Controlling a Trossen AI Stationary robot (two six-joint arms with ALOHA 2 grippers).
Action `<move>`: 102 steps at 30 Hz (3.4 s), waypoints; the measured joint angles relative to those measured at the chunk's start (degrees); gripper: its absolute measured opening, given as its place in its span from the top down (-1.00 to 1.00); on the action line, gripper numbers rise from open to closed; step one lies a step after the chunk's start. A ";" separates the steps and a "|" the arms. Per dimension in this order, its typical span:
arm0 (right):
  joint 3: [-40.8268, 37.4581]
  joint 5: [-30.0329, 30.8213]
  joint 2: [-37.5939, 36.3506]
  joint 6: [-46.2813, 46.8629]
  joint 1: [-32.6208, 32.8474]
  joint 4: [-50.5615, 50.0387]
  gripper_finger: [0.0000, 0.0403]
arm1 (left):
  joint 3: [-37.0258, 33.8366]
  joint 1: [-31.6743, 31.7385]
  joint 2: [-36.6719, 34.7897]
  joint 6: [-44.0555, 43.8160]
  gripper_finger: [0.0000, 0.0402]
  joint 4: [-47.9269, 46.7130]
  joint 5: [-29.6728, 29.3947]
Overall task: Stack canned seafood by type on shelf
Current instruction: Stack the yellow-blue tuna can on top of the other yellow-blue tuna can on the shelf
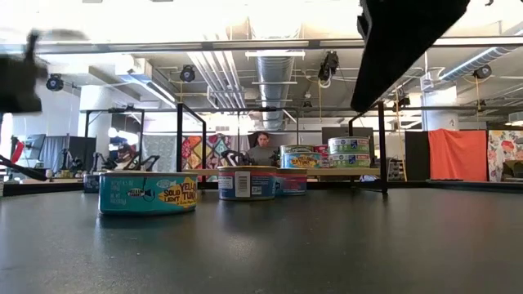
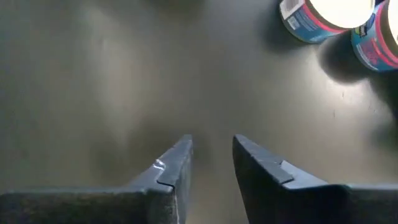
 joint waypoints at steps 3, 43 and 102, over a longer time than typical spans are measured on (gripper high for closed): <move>0.00 -0.29 0.00 -1.45 0.02 -3.38 0.40 | -3.37 3.19 -0.98 2.32 0.14 2.49 3.19; -10.99 0.73 0.10 -24.39 -10.33 20.70 0.05 | 2.49 16.05 3.86 1.31 0.12 36.36 -12.93; -12.24 -20.57 0.94 -30.85 -16.30 36.82 0.39 | 3.94 6.38 9.20 -28.22 -0.61 26.84 -26.73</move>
